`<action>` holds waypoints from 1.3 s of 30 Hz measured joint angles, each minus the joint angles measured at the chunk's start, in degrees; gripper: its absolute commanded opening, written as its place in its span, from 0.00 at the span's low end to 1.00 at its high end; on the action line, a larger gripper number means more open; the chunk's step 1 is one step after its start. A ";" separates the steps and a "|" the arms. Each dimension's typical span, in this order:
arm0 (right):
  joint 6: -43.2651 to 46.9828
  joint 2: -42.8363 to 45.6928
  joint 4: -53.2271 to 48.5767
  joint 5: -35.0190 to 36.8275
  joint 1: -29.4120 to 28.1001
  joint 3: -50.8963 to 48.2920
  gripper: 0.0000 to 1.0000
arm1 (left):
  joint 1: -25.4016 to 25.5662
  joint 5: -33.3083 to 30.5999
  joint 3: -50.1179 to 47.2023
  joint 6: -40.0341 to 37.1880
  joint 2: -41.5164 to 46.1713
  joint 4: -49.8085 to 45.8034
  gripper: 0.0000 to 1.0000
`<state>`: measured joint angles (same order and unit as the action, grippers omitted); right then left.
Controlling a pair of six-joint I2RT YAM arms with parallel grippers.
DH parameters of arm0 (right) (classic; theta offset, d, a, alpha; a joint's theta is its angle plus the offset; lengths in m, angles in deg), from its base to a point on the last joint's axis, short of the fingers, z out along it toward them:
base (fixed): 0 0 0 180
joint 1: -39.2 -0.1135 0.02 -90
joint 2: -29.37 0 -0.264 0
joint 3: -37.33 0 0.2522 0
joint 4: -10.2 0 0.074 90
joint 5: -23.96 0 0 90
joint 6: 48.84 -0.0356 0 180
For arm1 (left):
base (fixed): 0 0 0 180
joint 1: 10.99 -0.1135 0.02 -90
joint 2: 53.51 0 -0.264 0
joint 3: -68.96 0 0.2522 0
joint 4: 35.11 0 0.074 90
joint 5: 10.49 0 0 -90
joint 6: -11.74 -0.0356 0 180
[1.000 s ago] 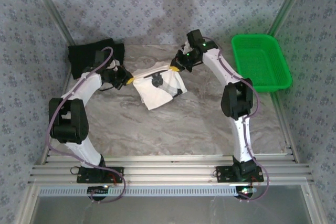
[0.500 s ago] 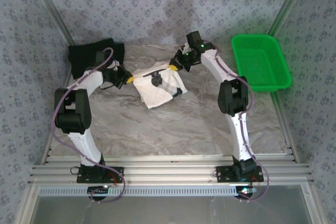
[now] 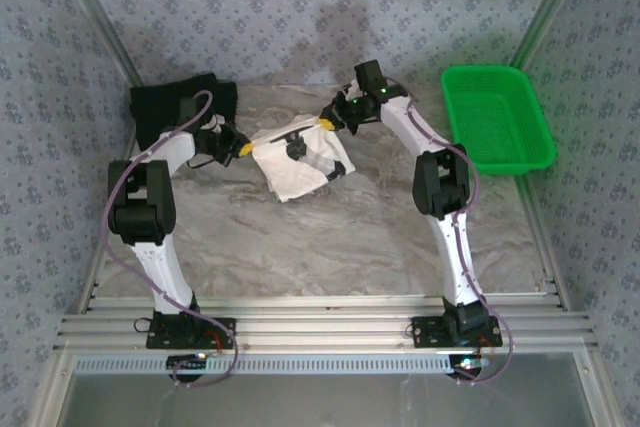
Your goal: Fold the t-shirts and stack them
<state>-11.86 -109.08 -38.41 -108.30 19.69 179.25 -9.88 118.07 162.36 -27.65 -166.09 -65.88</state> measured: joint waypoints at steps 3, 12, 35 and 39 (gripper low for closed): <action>-1.25 -0.98 1.60 -0.02 0.07 0.50 0.08 | -0.57 0.66 2.10 0.09 -1.46 0.68 0.00; -6.69 -7.78 7.82 -0.98 1.42 5.62 0.36 | -1.42 1.81 9.05 1.42 -8.96 0.76 0.18; -2.43 7.61 14.75 -2.60 1.62 -7.15 0.22 | 7.82 -6.84 9.16 -7.78 13.00 -7.54 0.66; -4.09 0.76 18.14 -3.45 -0.85 -4.59 0.21 | 9.16 -13.84 -3.89 -9.70 24.74 -5.97 0.71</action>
<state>-15.94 -108.32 -20.27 -111.76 18.84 174.66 -0.73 104.24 158.47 -37.35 -141.35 -71.85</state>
